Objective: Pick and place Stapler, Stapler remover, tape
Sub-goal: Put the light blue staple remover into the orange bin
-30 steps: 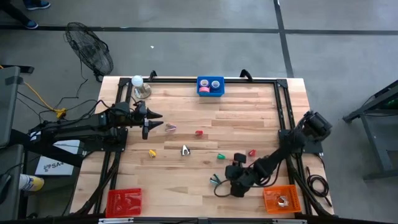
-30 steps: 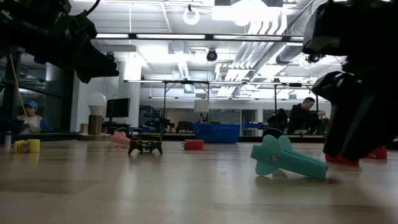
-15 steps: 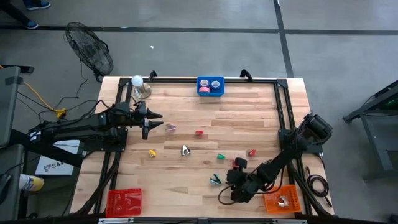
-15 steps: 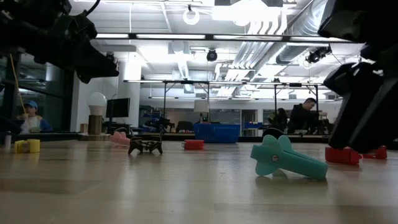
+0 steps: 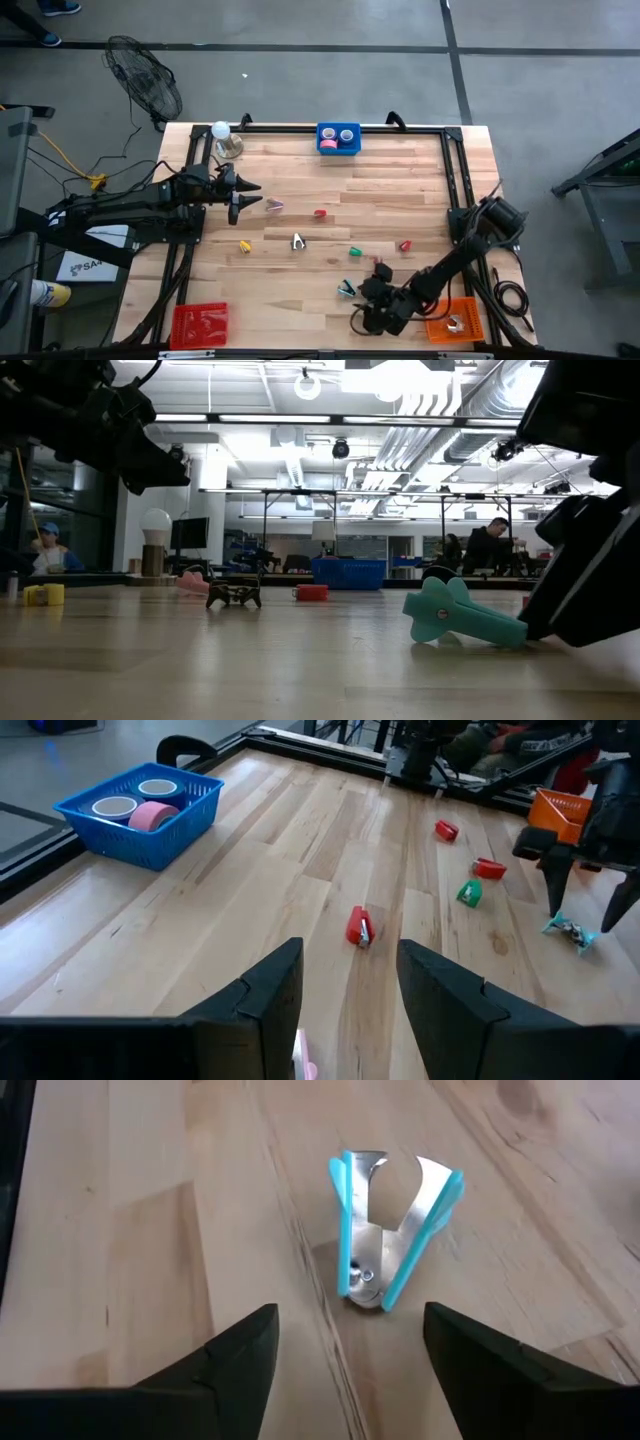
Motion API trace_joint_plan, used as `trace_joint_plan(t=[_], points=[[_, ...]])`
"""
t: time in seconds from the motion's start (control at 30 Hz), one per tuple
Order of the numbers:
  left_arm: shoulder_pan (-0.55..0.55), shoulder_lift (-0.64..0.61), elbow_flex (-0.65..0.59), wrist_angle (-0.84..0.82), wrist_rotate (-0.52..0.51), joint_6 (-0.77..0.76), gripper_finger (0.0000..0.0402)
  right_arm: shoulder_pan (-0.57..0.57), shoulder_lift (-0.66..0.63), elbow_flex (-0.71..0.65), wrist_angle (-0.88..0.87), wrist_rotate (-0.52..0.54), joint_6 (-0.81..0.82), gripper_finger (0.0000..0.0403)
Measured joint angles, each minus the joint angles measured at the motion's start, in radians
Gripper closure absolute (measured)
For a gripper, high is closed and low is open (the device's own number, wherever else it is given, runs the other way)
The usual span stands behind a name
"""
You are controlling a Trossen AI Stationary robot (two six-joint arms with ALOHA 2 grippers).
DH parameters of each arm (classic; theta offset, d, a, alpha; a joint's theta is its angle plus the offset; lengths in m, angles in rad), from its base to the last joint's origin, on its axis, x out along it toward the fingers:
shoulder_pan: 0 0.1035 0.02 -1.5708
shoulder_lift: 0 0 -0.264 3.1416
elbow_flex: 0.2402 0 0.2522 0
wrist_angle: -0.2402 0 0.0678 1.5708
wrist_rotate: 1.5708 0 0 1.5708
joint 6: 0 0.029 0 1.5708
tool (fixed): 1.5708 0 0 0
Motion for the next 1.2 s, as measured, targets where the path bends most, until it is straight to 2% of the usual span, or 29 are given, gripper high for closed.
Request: trace_joint_plan(t=[0.67,0.87,1.0,1.2], points=[[0.000,0.000,0.000,0.000,0.000,0.004,0.0241,-0.036,0.050,-0.002,0.032,0.143,-0.151,0.0171],[0.000,0.000,0.000,0.000,0.000,0.004,0.0241,-0.068,0.050,-0.002,0.029,0.148,-0.172,0.0174],[0.000,0.000,0.000,0.000,-0.001,0.004,0.0241,-0.084,0.049,-0.002,0.023,0.143,-0.174,0.0195],[0.000,0.000,0.000,0.000,-0.002,0.019,0.0241,-0.092,0.049,-0.003,0.012,0.124,-0.225,0.0255]])
